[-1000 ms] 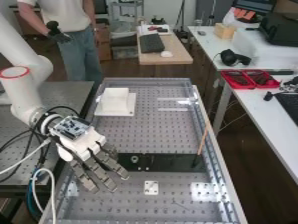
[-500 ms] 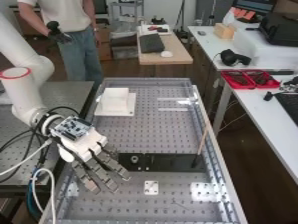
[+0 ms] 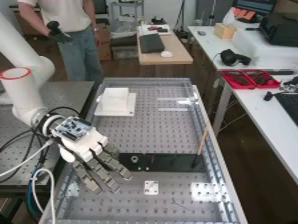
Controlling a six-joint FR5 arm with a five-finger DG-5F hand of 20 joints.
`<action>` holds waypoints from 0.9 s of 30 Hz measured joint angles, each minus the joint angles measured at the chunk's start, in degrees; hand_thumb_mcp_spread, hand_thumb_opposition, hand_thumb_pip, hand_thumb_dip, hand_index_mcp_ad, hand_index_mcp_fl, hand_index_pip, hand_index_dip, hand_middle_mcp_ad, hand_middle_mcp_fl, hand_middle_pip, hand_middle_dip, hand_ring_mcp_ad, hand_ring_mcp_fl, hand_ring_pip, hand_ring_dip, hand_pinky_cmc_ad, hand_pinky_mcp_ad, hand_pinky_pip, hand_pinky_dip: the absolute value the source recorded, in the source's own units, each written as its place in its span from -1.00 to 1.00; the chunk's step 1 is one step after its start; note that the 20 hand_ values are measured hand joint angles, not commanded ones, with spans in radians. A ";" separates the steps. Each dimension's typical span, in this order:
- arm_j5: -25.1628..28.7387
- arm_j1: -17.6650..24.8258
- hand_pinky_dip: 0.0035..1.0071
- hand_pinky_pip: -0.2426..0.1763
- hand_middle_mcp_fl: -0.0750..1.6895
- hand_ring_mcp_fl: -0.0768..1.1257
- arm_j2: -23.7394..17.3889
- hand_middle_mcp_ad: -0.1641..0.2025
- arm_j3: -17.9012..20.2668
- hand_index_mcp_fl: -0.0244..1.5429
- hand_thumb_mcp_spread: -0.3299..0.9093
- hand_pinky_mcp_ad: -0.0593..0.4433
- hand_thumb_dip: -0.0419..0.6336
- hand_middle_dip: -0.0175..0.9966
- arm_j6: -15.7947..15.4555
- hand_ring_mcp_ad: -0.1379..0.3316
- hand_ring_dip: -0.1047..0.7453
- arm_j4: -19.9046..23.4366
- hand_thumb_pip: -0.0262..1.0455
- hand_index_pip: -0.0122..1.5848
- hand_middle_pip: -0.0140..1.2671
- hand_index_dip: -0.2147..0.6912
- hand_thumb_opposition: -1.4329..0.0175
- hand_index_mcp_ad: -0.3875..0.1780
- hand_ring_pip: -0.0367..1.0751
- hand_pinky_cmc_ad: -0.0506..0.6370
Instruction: Grab the larger nut and place it in the white container
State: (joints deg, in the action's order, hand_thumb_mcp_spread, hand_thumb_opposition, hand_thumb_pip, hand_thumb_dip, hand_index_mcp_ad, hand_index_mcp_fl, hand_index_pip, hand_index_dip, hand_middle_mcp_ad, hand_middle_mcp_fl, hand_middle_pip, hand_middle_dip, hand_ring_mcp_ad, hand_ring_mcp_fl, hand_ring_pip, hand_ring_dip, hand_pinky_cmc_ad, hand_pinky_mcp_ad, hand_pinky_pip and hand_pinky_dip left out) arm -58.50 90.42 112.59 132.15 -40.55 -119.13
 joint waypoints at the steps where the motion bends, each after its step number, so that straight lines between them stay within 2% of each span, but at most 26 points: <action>1: -0.02 -0.02 0.52 -0.35 -0.91 -0.87 0.00 0.22 0.01 -0.74 0.15 0.34 -0.27 -0.64 -0.03 0.22 -0.61 0.08 0.42 0.94 -0.78 -0.18 -0.19 0.01 -0.46 0.11; 6: -0.24 -0.09 0.49 -0.35 -0.91 -0.87 -0.14 0.22 0.09 -0.69 0.14 0.34 -0.27 -0.64 -0.15 0.23 -0.61 0.27 0.38 0.94 -0.78 -0.18 -0.19 0.01 -0.45 0.11; 9: -0.52 -0.16 0.45 -0.35 -0.91 -0.87 -0.40 0.23 0.13 -0.63 0.14 0.34 -0.28 -0.64 -0.31 0.20 -0.60 0.58 0.33 0.93 -0.78 -0.22 -0.21 0.00 -0.48 0.11; 10: -0.73 -0.19 0.45 -0.35 -0.91 -0.87 -0.61 0.17 0.10 -0.59 0.14 0.34 -0.28 -0.64 -0.37 0.13 -0.60 0.66 0.29 0.93 -0.78 -0.23 -0.21 0.01 -0.48 0.11; 15: -1.84 -0.32 0.43 -0.34 -0.91 -0.87 -2.01 0.22 -0.09 -0.57 0.14 0.33 -0.28 -0.64 -1.18 0.16 -0.59 0.99 0.29 0.93 -0.78 -0.22 -0.20 0.01 -0.48 0.11; 20: -3.92 -0.31 0.42 -0.34 -0.91 -0.87 -4.49 0.22 -0.28 -0.57 0.14 0.34 -0.28 -0.64 -2.51 0.17 -0.58 1.54 0.29 0.93 -0.78 -0.22 -0.20 0.01 -0.50 0.11; 27: -8.08 0.58 0.42 -0.34 -0.91 -0.87 -9.34 0.22 -0.51 -0.57 0.14 0.34 -0.28 -0.64 -2.65 0.17 -0.59 0.69 0.29 0.93 -0.77 -0.22 -0.20 0.01 -0.49 0.11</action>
State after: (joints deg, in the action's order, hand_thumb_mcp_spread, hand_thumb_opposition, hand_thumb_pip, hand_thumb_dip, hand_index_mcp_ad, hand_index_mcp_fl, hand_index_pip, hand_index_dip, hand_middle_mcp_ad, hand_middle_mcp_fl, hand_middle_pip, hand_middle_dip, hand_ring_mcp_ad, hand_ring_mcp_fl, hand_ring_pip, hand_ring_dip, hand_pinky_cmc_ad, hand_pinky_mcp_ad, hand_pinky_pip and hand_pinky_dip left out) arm -66.58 91.00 103.25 131.63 -43.21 -118.44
